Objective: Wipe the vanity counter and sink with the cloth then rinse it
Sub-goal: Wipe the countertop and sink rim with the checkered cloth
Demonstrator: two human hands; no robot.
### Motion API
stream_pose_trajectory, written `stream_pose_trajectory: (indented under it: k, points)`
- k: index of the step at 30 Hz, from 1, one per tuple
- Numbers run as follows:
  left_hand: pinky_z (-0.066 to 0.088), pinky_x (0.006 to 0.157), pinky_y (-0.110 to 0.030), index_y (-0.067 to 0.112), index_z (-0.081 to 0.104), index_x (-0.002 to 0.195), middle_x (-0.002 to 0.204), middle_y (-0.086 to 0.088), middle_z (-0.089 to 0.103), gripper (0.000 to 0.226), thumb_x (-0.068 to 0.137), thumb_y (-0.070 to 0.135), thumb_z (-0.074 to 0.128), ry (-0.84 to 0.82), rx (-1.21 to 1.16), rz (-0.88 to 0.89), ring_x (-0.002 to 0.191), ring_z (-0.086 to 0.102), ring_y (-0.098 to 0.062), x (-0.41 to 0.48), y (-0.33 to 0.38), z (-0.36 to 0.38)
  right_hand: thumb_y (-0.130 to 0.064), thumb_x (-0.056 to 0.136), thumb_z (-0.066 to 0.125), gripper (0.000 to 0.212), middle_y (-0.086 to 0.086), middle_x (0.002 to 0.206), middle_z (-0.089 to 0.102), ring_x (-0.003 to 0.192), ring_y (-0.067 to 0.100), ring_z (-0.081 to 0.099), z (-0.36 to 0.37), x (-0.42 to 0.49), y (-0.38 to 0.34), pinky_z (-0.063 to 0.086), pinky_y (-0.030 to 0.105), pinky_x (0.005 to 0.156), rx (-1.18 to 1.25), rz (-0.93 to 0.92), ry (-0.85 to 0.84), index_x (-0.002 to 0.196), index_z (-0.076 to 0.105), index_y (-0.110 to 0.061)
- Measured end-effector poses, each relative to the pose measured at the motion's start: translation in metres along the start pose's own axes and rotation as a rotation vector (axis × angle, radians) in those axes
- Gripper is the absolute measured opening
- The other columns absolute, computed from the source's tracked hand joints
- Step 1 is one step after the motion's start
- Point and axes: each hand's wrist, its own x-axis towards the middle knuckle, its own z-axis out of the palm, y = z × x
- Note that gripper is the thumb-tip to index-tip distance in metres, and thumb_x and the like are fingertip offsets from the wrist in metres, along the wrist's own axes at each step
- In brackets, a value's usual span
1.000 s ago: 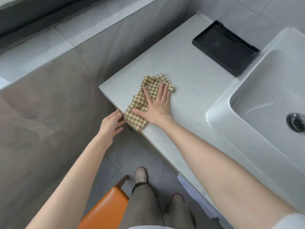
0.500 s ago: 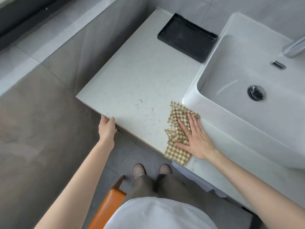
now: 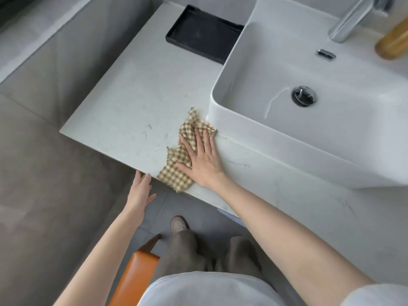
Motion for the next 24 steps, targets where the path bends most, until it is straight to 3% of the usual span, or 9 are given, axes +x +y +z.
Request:
stream_pose_trajectory:
  k: [8, 12, 16, 20, 24]
  points:
    - [0.044, 0.101, -0.040, 0.033, 0.019, 0.148, 0.151, 0.005, 0.031, 0.056, 0.098, 0.028, 0.042, 0.023, 0.031, 0.011, 0.132, 0.041, -0.024, -0.045, -0.055, 0.090, -0.076, 0.085, 0.016, 0.083, 0.015, 0.159, -0.011, 0.146, 0.032, -0.014, 0.023, -0.115, 0.129, -0.010, 0.050, 0.118, 0.042, 0.007, -0.031, 0.151, -0.011, -0.033]
    - [0.047, 0.096, -0.038, 0.034, 0.024, 0.146, 0.148, 0.006, 0.034, 0.056, 0.095, 0.028, 0.045, 0.068, 0.014, -0.013, 0.119, 0.049, -0.022, -0.066, -0.082, 0.136, -0.079, 0.083, 0.019, 0.088, 0.014, 0.160, -0.006, 0.147, 0.028, -0.012, 0.035, -0.195, 0.217, -0.013, 0.051, 0.116, 0.032, 0.064, -0.081, 0.150, -0.013, -0.033]
    - [0.051, 0.086, -0.037, 0.032, 0.031, 0.143, 0.144, 0.003, 0.040, 0.051, 0.094, 0.026, 0.047, 0.081, 0.022, -0.018, 0.127, 0.045, -0.024, -0.088, -0.102, 0.169, -0.083, 0.078, 0.018, 0.093, 0.016, 0.159, -0.005, 0.147, 0.029, -0.012, 0.048, -0.269, 0.282, -0.013, 0.051, 0.116, 0.037, 0.166, -0.109, 0.149, -0.017, -0.032]
    - [0.051, 0.083, -0.036, 0.031, 0.039, 0.139, 0.138, 0.000, 0.045, 0.045, 0.095, 0.028, 0.046, 0.086, 0.026, -0.024, 0.122, 0.050, -0.024, -0.107, -0.110, 0.186, -0.085, 0.074, 0.017, 0.101, 0.023, 0.156, -0.016, 0.142, 0.037, -0.024, 0.058, -0.314, 0.300, -0.015, 0.052, 0.115, 0.090, 0.229, -0.116, 0.147, -0.024, -0.028]
    - [0.050, 0.090, -0.037, 0.026, 0.038, 0.141, 0.141, -0.001, 0.042, 0.045, 0.096, 0.027, 0.045, 0.127, 0.005, -0.026, 0.124, 0.047, -0.023, -0.112, -0.107, 0.183, -0.087, 0.072, 0.012, 0.105, 0.028, 0.153, -0.021, 0.139, 0.042, -0.027, 0.064, -0.320, 0.277, -0.016, 0.051, 0.115, 0.099, 0.162, -0.086, 0.147, -0.025, -0.023]
